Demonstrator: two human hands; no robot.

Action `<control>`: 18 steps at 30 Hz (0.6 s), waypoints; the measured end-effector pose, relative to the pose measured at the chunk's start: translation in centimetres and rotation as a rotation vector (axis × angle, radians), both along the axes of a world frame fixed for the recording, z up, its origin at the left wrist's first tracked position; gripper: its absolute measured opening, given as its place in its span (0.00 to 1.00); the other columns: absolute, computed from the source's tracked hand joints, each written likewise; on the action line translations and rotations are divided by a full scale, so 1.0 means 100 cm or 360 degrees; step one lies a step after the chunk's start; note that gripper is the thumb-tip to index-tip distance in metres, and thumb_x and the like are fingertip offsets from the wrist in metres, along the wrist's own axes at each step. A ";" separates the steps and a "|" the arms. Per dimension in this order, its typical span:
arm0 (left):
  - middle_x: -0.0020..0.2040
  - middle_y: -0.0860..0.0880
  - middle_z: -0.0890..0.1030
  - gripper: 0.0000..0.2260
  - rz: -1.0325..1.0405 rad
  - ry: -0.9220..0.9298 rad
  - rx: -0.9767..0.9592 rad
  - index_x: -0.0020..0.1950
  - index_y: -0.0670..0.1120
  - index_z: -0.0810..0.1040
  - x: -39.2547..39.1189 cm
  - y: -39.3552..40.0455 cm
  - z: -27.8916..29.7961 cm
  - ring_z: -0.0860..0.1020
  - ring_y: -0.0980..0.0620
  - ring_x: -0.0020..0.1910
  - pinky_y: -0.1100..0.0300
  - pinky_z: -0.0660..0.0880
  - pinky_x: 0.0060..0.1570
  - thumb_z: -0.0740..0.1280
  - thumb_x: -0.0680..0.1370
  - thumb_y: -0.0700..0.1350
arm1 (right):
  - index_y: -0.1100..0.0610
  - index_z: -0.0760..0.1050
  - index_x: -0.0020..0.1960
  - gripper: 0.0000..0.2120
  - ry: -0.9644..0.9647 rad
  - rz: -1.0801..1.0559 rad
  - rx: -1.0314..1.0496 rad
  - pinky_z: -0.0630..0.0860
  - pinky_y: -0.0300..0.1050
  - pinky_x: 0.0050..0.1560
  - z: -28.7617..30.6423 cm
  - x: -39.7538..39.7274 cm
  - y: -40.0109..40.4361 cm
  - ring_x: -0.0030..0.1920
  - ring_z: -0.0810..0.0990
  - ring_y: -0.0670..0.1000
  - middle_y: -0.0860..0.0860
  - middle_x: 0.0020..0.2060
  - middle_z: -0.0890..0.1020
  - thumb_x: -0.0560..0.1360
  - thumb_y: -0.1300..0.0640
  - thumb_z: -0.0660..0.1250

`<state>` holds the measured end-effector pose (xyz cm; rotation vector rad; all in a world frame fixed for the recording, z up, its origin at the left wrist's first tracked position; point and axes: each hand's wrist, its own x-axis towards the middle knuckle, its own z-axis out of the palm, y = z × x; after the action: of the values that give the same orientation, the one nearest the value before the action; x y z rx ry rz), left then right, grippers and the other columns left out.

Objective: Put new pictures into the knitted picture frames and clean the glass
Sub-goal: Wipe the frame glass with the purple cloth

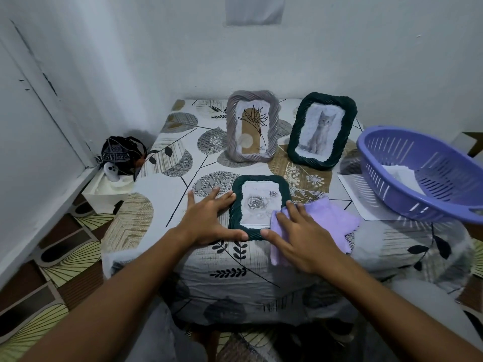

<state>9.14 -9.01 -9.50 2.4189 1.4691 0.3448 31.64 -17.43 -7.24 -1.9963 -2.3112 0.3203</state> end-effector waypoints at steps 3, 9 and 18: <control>0.76 0.58 0.59 0.57 -0.0009 0.0001 -0.0005 0.77 0.54 0.58 0.000 0.000 -0.001 0.48 0.58 0.77 0.34 0.33 0.69 0.56 0.53 0.82 | 0.52 0.55 0.77 0.44 0.0000 -0.0059 -0.0042 0.55 0.55 0.73 0.003 0.000 0.026 0.77 0.46 0.56 0.56 0.78 0.50 0.70 0.27 0.37; 0.77 0.57 0.58 0.54 -0.0010 -0.0017 -0.0034 0.77 0.54 0.57 0.000 -0.001 0.001 0.47 0.58 0.77 0.35 0.32 0.69 0.59 0.56 0.80 | 0.54 0.56 0.77 0.40 -0.0073 -0.0151 -0.0064 0.53 0.60 0.72 0.002 0.001 0.086 0.77 0.48 0.60 0.59 0.77 0.50 0.74 0.29 0.41; 0.77 0.59 0.56 0.54 -0.0011 0.0027 -0.0034 0.77 0.54 0.56 -0.002 -0.001 -0.001 0.45 0.59 0.77 0.34 0.33 0.69 0.58 0.57 0.80 | 0.52 0.59 0.75 0.41 -0.0036 -0.0083 0.0044 0.58 0.56 0.71 -0.004 0.004 0.066 0.77 0.50 0.57 0.57 0.77 0.54 0.72 0.29 0.40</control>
<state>8.93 -9.08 -9.58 2.4156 1.4638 0.3062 32.08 -10.81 -7.68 -2.0537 -2.2590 0.2622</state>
